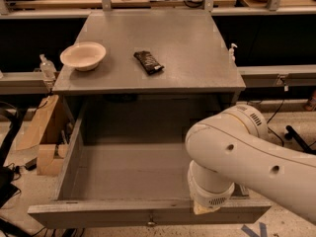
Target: Open top drawer
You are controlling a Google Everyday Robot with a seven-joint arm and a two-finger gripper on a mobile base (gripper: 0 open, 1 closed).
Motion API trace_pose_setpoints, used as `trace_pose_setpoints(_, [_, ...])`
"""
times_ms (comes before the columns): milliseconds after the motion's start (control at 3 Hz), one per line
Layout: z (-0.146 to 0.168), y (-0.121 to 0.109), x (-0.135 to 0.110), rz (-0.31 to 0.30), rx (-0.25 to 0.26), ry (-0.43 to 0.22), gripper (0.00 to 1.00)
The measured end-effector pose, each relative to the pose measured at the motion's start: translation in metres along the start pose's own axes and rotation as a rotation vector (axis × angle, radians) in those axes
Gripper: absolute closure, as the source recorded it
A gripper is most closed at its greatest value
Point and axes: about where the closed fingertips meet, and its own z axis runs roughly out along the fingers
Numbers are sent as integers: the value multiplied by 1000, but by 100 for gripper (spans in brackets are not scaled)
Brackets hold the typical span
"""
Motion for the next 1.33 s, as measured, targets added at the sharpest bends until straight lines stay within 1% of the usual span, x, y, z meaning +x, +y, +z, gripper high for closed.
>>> trace_pose_setpoints(667, [-1,1,1,1,3,3,36])
trace_pose_setpoints(1000, [-2,2,1,1,6,6,3])
trace_pose_setpoints(1333, [-3,2,1,1,6,6,0])
